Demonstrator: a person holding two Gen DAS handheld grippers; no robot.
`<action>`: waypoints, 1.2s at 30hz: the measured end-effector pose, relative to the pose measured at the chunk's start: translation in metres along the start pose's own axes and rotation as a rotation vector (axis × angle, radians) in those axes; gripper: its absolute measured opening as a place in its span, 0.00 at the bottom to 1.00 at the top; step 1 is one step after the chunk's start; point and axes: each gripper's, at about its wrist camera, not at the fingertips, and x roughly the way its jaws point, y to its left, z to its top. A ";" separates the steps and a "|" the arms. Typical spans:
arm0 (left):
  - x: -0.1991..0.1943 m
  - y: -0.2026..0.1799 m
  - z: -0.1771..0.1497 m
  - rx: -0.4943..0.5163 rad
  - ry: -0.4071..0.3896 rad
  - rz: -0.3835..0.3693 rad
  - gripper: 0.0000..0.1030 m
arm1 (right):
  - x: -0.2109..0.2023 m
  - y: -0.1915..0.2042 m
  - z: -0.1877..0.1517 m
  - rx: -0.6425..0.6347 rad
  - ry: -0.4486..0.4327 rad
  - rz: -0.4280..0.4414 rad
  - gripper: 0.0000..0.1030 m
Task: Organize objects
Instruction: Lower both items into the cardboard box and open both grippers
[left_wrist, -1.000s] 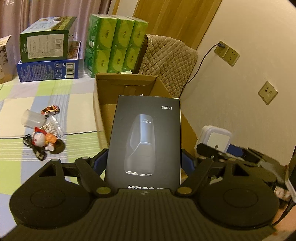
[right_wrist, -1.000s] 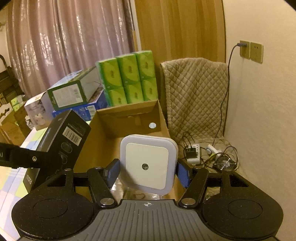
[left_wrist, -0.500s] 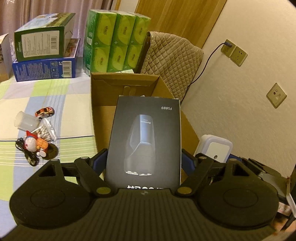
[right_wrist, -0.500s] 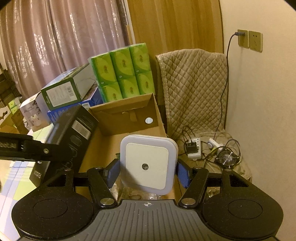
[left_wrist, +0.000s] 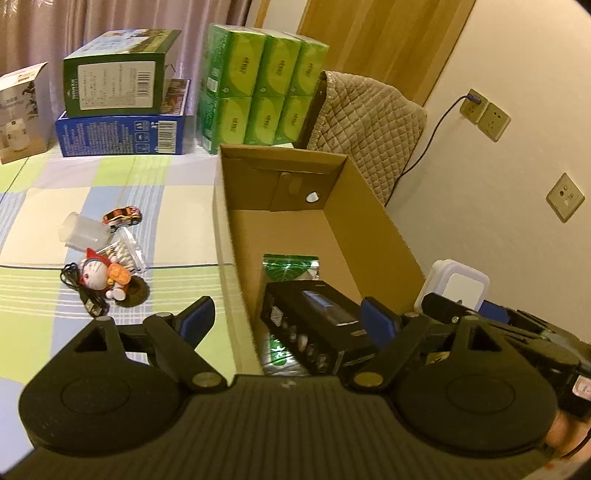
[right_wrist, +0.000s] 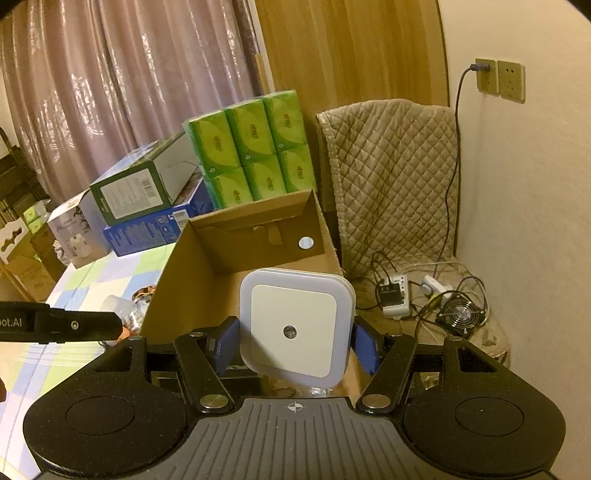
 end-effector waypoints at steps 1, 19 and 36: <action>-0.001 0.002 0.000 -0.002 -0.002 0.004 0.81 | 0.000 0.001 0.000 0.000 -0.001 0.001 0.60; -0.004 0.026 -0.003 -0.040 -0.007 0.020 0.82 | 0.044 0.028 -0.020 -0.068 0.104 0.038 0.60; -0.014 0.038 -0.006 -0.058 -0.013 0.042 0.85 | 0.018 0.016 0.000 -0.005 -0.011 0.028 0.86</action>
